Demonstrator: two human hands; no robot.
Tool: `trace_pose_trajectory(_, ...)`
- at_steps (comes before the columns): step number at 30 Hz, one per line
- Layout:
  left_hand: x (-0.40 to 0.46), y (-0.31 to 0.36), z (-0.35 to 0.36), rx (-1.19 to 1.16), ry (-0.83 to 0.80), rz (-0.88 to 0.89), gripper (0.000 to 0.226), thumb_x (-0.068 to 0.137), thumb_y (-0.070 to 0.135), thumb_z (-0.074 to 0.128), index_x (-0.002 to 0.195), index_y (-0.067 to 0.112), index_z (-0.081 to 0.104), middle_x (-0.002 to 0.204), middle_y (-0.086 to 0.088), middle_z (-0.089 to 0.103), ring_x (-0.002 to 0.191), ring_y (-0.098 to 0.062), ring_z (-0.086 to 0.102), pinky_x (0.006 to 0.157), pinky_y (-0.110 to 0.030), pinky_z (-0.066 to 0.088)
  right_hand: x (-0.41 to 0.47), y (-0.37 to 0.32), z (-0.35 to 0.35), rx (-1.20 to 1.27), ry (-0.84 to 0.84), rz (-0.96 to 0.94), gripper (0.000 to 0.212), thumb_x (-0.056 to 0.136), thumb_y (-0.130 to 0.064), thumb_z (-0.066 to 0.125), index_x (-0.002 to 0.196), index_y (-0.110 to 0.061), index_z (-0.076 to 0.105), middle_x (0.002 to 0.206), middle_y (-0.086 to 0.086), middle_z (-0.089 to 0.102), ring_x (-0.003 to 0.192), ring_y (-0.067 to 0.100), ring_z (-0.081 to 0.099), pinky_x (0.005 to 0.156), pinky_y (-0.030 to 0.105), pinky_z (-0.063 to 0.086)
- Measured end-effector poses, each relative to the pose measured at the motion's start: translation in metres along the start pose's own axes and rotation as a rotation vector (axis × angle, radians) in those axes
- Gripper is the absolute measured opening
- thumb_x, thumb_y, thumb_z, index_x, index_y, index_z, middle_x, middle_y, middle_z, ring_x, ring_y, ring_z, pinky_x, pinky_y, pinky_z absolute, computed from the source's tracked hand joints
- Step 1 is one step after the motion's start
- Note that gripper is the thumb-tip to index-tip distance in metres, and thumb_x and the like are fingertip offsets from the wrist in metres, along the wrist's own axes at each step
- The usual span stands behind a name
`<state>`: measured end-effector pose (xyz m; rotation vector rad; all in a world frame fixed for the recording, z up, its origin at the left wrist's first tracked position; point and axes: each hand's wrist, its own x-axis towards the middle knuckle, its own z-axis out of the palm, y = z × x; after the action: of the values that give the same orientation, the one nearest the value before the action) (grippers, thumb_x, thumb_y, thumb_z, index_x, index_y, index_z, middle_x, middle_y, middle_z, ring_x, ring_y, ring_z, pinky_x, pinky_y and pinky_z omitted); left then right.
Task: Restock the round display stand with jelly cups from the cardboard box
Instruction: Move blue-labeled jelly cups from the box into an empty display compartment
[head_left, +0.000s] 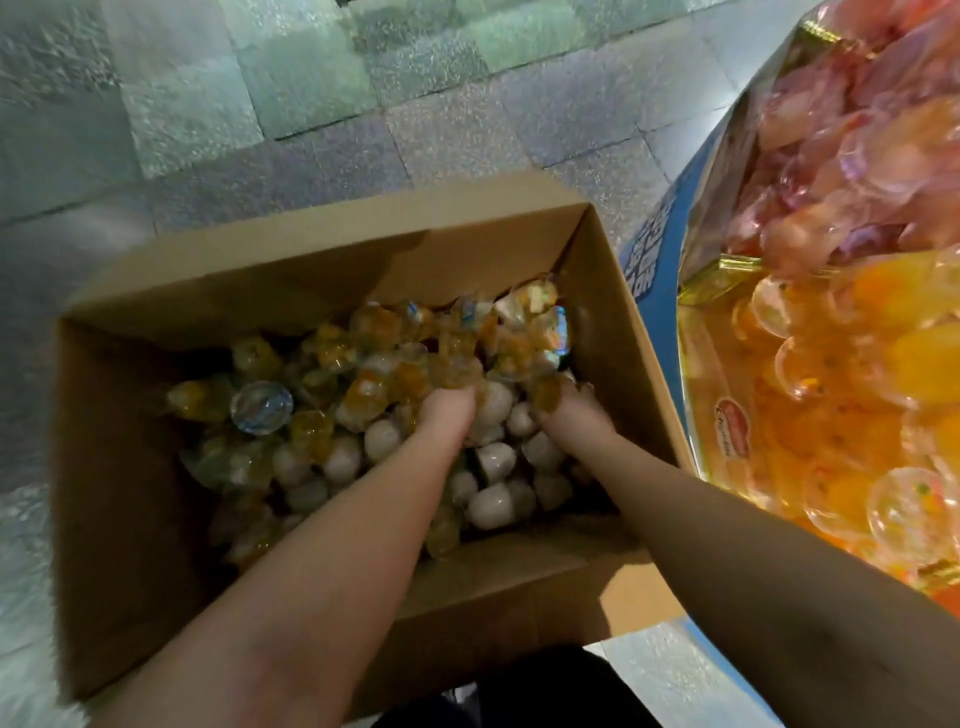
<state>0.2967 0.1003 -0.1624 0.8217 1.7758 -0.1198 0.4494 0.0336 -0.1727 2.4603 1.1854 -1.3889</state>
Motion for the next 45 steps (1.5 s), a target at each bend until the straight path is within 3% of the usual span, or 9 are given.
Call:
trace_pose_trajectory(3, 0.01, 0.004, 0.011, -0.066, 0.015, -0.01, 0.06, 0.094, 0.057, 0.049, 0.123, 0.005, 0.055, 0.113, -0.014, 0.061, 0.097, -0.03, 0.062, 0.07, -0.034, 0.054, 0.015, 0.005, 0.004, 0.165, 0.048, 0.084, 0.051, 0.101, -0.043, 0.043, 0.145, -0.02, 0.038, 0.146, 0.016, 0.042, 0.136, 0.033, 0.038, 0.111, 0.039, 0.029)
trace_pose_trajectory(12, 0.001, -0.011, 0.013, -0.287, 0.048, 0.037, 0.049, 0.089, 0.036, 0.069, 0.128, 0.01, 0.056, 0.123, -0.008, 0.061, 0.102, -0.025, 0.057, 0.089, -0.034, 0.049, 0.015, 0.006, 0.005, 0.513, 0.073, 0.346, 0.061, 0.1, -0.032, 0.046, 0.152, -0.01, 0.022, 0.149, 0.017, 0.039, 0.133, 0.035, 0.043, 0.105, 0.038, 0.037)
trace_pose_trajectory(15, -0.033, -0.022, 0.001, -0.342, 0.002, 0.13, 0.057, 0.085, 0.039, 0.073, 0.135, 0.019, 0.053, 0.123, -0.001, 0.063, 0.104, -0.025, 0.061, 0.095, -0.039, 0.051, -0.008, 0.012, 0.003, 0.788, 0.062, 0.335, 0.071, 0.084, -0.041, 0.067, 0.143, -0.011, 0.041, 0.12, 0.008, 0.061, 0.103, 0.028, 0.062, 0.09, 0.038, 0.051)
trace_pose_trajectory(17, -0.061, -0.032, -0.011, -0.394, -0.042, 0.174, 0.048, 0.086, 0.04, 0.071, 0.13, 0.027, 0.057, 0.115, 0.003, 0.064, 0.095, -0.021, 0.059, 0.091, -0.037, 0.051, -0.034, 0.012, -0.002, 1.017, -0.023, 0.263, 0.049, 0.089, -0.035, 0.066, 0.13, -0.012, 0.053, 0.093, 0.006, 0.063, 0.075, 0.017, 0.062, 0.065, 0.031, 0.051)
trace_pose_trajectory(20, -0.098, -0.056, -0.026, -0.476, -0.125, 0.243, 0.026, 0.089, 0.037, 0.069, 0.114, 0.034, 0.061, 0.104, 0.006, 0.065, 0.083, -0.017, 0.054, 0.082, -0.036, 0.048, -0.083, 0.013, -0.007, 1.292, -0.122, 0.125, 0.013, 0.1, -0.02, 0.056, 0.113, -0.019, 0.054, 0.101, 0.009, 0.063, 0.088, 0.018, 0.061, 0.069, 0.028, 0.046)
trace_pose_trajectory(24, -0.147, -0.096, -0.04, -0.543, -0.262, 0.389, 0.057, 0.084, 0.035, 0.075, 0.136, 0.025, 0.054, 0.098, -0.004, 0.067, 0.065, -0.013, 0.047, 0.06, -0.027, 0.039, -0.157, 0.03, -0.004, 1.515, -0.316, -0.188, 0.027, 0.098, -0.018, 0.054, 0.125, -0.018, 0.056, 0.101, 0.008, 0.063, 0.083, 0.014, 0.059, 0.064, 0.023, 0.048)
trace_pose_trajectory(33, -0.293, -0.185, -0.052, -0.439, -0.368, 0.786, 0.048, 0.079, -0.004, 0.071, 0.117, 0.02, 0.057, 0.079, -0.001, 0.065, 0.053, -0.008, 0.048, 0.047, -0.02, 0.041, -0.328, 0.087, 0.032, 1.087, -0.092, -0.535, 0.068, 0.078, -0.037, 0.077, 0.139, -0.037, 0.046, 0.114, -0.011, 0.069, 0.1, 0.009, 0.062, 0.08, 0.027, 0.044)
trace_pose_trajectory(39, -0.379, -0.215, -0.027, -0.389, -0.489, 0.739, 0.074, 0.069, -0.028, 0.062, 0.12, 0.022, 0.042, 0.096, -0.02, 0.062, 0.088, -0.037, 0.059, 0.052, -0.032, 0.044, -0.426, 0.137, 0.041, 0.928, 0.064, -0.676, 0.071, 0.085, -0.01, 0.071, 0.145, -0.022, 0.034, 0.12, -0.012, 0.066, 0.113, 0.002, 0.061, 0.093, 0.017, 0.047)
trace_pose_trajectory(45, -0.461, -0.235, 0.025, -0.42, -0.82, 0.774, 0.064, 0.064, -0.014, 0.066, 0.109, 0.027, 0.051, 0.089, -0.015, 0.062, 0.063, -0.019, 0.058, 0.057, -0.027, 0.044, -0.495, 0.206, 0.044, 0.986, 0.303, -0.605, 0.107, 0.063, -0.076, 0.07, 0.148, -0.023, 0.032, 0.139, -0.009, 0.055, 0.128, 0.007, 0.052, 0.111, 0.029, 0.038)
